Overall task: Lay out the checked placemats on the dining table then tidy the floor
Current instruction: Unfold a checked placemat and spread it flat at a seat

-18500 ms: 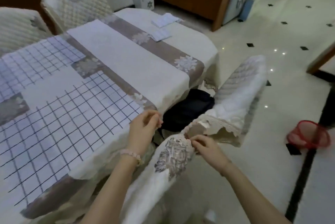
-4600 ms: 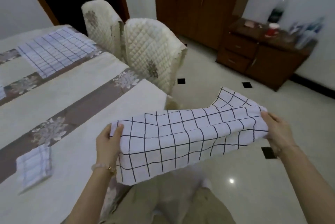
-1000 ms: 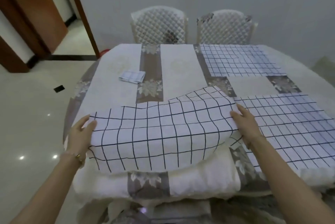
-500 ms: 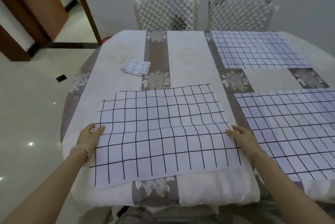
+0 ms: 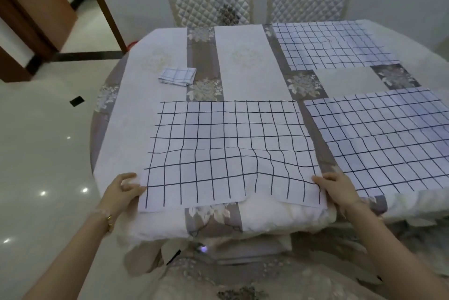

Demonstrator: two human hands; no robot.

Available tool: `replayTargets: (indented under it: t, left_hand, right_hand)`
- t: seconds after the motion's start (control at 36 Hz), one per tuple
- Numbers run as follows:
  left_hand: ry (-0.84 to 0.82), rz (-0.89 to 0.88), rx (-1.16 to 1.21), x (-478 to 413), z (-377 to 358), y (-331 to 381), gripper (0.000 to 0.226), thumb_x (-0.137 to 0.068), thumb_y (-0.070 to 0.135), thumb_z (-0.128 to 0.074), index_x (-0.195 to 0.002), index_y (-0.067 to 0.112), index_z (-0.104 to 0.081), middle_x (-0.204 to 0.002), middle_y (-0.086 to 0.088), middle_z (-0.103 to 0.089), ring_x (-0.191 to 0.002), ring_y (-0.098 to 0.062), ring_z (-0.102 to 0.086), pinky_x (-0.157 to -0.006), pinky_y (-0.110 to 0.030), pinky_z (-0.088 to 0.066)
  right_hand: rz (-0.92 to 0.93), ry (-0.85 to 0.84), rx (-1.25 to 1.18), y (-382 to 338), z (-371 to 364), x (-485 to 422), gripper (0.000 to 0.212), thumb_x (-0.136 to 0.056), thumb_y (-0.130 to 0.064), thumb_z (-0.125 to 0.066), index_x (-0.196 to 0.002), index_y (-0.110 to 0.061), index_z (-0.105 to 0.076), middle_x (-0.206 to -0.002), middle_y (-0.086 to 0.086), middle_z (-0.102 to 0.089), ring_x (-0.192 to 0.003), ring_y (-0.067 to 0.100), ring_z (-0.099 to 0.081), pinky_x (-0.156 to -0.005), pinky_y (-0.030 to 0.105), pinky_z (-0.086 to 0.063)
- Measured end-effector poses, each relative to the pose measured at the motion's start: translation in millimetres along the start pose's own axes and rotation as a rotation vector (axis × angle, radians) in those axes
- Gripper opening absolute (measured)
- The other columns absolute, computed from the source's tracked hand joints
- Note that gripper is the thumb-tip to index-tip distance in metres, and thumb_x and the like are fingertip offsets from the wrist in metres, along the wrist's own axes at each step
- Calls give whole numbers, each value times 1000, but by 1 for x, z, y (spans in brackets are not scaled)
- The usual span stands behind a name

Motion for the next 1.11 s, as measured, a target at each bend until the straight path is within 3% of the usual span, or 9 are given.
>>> replayTargets:
  t: [0.08, 0.19, 0.31, 0.39, 0.44, 0.5, 0.72, 1.0, 1.11]
  left_hand:
    - [30, -11, 17, 6, -1, 0, 41, -80, 9, -70, -116, 18, -54, -98, -14, -66, -97, -31, -63, -98, -47, -46]
    - [106, -31, 74, 10, 0, 5, 39, -83, 5, -65, -120, 10, -52, -94, -15, -61, -90, -29, -58, -93, -45, -45]
    - [150, -55, 78, 15, 4, 8, 35, -84, 6, -65, -116, 13, -52, -89, -10, -60, -89, -26, -57, -88, -41, -45]
    - [165, -50, 38, 16, 6, 3, 36, -83, 7, -67, -116, 10, -53, -93, -14, -62, -90, -26, -57, -88, -40, -45]
    - [184, -40, 20, 18, 5, 0, 34, -83, 8, -66, -114, 10, -53, -93, -14, -62, -90, -26, -57, -89, -40, -45]
    - [209, -41, 18, 20, 3, -1, 32, -83, 7, -66, -112, 11, -53, -92, -14, -61, -91, -26, -56, -89, -39, -44]
    - [280, -80, -27, 25, -3, 2, 28, -81, 10, -67, -106, 16, -54, -87, -6, -64, -91, -23, -57, -85, -31, -41]
    - [385, -91, -137, 32, -11, 12, 26, -78, 3, -55, -102, 12, -58, -68, 3, -56, -74, -20, -52, -73, -27, -37]
    - [387, -82, -193, 33, -12, 14, 29, -78, 5, -53, -104, 16, -56, -77, 0, -60, -85, -26, -58, -73, -30, -40]
  right_hand:
    - [30, 15, 35, 1, 1, 7, 22, -85, -18, -66, -79, 2, -59, -84, 16, -56, -82, 27, -52, -73, 33, -41]
    - [67, 75, 70, 2, 4, 9, 36, -86, -15, -65, -87, 20, -55, -93, 38, -52, -91, 45, -54, -82, 43, -45]
    - [110, 65, 129, 1, 0, 7, 37, -87, -14, -64, -59, -5, -42, -59, 11, -37, -61, 22, -38, -55, 28, -27]
    - [88, 51, 127, -1, -3, 5, 23, -88, -20, -63, -84, 3, -64, -83, 17, -60, -81, 29, -52, -68, 29, -34]
    - [89, 63, 133, -3, -5, 4, 36, -88, -25, -63, -114, 0, -63, -113, 16, -64, -100, 28, -55, -81, 29, -38]
    - [100, 88, 147, -7, -5, 3, 42, -87, -27, -64, -121, -2, -60, -122, 13, -62, -110, 29, -55, -87, 31, -40]
    - [105, 189, 230, -13, -3, -1, 38, -85, -36, -65, -111, -8, -66, -119, 11, -63, -107, 31, -57, -83, 36, -44]
    - [114, 241, 348, -5, -1, -9, 30, -79, -51, -64, -82, -21, -62, -92, 7, -68, -84, 27, -60, -71, 35, -46]
    - [105, 252, 359, -3, -1, -13, 33, -79, -52, -65, -83, -19, -61, -91, 8, -67, -81, 27, -58, -68, 33, -43]
Point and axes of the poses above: each hand's wrist, its own x-axis away from the middle knuckle, its own z-axis out of the back of the hand, y = z × x, the point moved 5 cm from there along -x, towards the middle knuckle
